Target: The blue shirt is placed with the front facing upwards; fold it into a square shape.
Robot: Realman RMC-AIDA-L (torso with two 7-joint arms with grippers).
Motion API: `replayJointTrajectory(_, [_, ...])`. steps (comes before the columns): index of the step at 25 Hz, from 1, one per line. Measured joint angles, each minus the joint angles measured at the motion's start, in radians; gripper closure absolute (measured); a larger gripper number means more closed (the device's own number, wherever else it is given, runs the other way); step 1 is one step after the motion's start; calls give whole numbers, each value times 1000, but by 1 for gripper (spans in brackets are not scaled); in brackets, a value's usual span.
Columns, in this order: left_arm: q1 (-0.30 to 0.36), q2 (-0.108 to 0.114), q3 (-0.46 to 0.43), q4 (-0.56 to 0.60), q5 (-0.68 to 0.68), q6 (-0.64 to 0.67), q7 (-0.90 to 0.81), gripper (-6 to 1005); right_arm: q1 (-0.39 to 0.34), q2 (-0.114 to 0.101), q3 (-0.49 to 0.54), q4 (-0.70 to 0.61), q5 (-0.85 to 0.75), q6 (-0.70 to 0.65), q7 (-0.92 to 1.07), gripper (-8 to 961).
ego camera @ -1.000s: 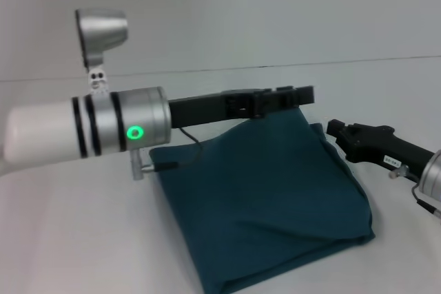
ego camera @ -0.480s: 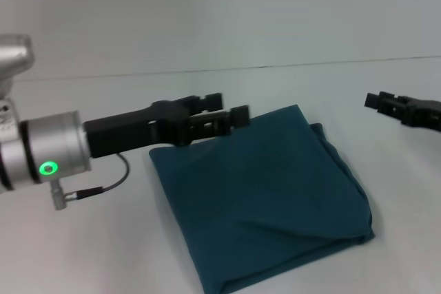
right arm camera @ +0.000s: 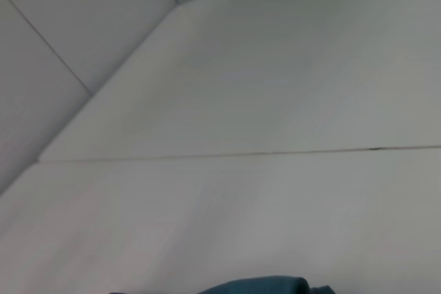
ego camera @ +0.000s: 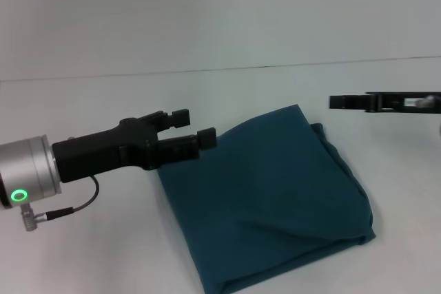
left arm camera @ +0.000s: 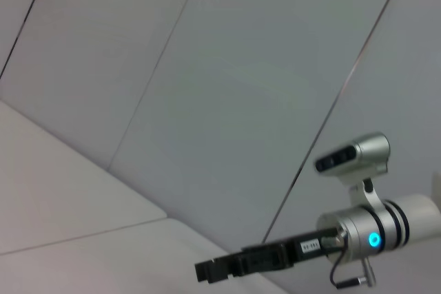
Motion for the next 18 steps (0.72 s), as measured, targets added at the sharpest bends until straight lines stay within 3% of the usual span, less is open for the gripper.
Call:
replayJointTrajectory(9, [7,2,-28,8,61,0,39,65,77,67,-67,24,-56,140,19,515])
replayJointTrajectory(18, [7,2,-38,8,61,0,46,67,122,94,-138,91,-57,293,33,533])
